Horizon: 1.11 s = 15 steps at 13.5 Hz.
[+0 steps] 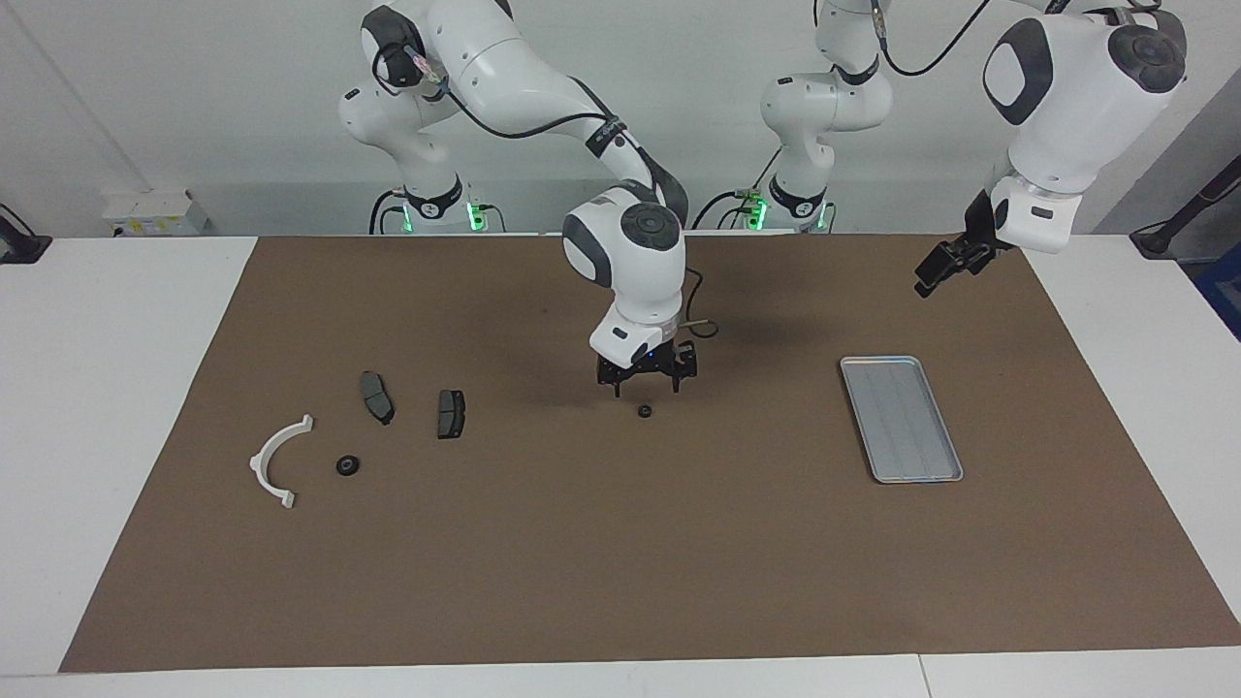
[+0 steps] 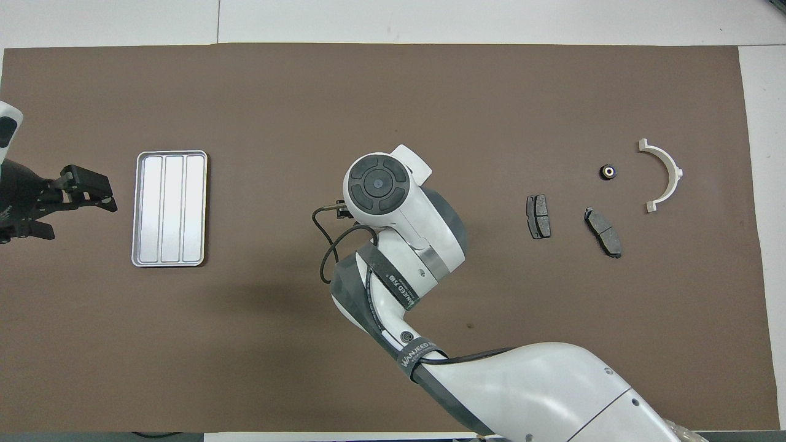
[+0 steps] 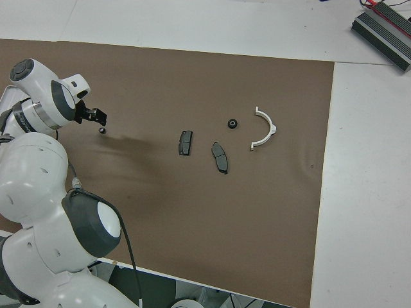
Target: Place bearing gear from tray to pile
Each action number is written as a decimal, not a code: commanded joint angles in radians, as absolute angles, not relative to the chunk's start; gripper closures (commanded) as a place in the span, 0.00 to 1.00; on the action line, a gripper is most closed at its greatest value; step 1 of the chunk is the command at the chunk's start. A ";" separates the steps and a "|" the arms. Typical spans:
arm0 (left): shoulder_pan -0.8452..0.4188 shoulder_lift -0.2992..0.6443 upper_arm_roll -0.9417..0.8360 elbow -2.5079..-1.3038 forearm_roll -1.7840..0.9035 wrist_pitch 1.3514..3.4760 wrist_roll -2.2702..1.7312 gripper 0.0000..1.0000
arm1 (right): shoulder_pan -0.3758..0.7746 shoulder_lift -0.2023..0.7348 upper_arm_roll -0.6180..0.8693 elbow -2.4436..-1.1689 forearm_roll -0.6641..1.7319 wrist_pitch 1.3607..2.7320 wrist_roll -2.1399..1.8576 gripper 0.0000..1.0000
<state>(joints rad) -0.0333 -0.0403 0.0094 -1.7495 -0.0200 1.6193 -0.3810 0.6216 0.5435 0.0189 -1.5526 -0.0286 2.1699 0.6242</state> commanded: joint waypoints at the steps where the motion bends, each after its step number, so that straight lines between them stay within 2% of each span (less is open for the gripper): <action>1: -0.020 -0.066 0.003 -1.786 -0.018 1.646 -0.362 0.00 | 0.609 0.561 0.026 -1.560 -0.040 2.209 0.620 0.00; 10: -0.020 -0.066 0.006 -1.786 -0.018 1.652 -0.351 0.00 | 0.601 0.577 0.028 -1.606 -0.034 2.258 0.577 0.02; 15: -0.020 -0.066 0.006 -1.786 -0.018 1.651 -0.359 0.00 | 0.609 0.575 0.026 -1.618 -0.017 2.287 0.584 0.09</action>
